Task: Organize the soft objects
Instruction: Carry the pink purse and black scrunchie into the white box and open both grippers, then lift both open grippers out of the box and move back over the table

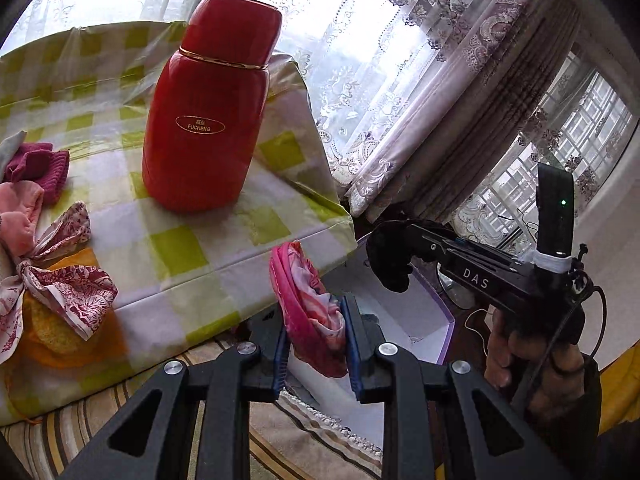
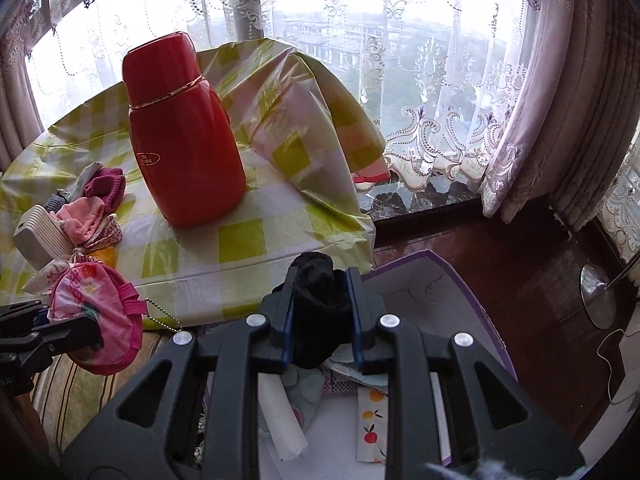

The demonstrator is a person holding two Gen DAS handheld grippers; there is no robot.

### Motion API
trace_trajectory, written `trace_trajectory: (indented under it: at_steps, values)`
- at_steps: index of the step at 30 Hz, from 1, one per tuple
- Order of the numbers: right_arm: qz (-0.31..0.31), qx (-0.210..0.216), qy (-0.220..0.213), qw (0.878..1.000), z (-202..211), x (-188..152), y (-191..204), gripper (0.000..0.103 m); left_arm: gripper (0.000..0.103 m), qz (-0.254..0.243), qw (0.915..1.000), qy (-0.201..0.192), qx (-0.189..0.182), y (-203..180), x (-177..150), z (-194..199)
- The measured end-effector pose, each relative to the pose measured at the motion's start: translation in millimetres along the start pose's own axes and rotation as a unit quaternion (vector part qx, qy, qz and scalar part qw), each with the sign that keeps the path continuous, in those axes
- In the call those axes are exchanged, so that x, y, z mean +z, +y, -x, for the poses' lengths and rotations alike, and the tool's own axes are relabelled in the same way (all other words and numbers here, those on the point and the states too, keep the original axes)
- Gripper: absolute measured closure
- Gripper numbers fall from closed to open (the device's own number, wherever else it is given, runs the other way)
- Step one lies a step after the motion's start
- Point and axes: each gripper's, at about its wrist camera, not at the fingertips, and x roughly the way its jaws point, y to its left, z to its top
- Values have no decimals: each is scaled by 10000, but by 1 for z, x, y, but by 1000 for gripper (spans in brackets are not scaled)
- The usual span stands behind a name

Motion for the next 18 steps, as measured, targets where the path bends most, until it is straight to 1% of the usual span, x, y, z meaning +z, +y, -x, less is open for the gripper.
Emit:
trace_trajectory:
  at_steps: [2,3,4,5,6,7,11,18]
  values:
    - [-27,-55,67,10000,0,-4,-6,76,75,-43,10000,80,-10,-5,-1,-4]
    - [-42,-72,96,9999,0,-5,-8,72,72,-63,9999,129,-26,-7,-1,-7]
    - [-59,-101,138,9998,-1,-7,-10,63,71,-78,9998,167,-40,-8,-1,-10]
    - [-71,-140,184,9997,-1,-8,-12,56,66,-80,9998,185,-54,-10,-1,-12]
    - [-95,-186,201,9996,-1,-10,-14,42,61,-84,9997,193,-82,-12,-2,-13]
    - [-120,-215,181,9995,0,-12,-16,39,59,-92,9997,189,-107,-13,-1,-13]
    - [-150,-231,186,9994,2,-14,-21,39,58,-97,9998,151,-78,-16,-1,-12]
    - [-32,-192,209,9996,1,-14,-11,37,58,-90,9999,65,-39,-14,-1,-5]
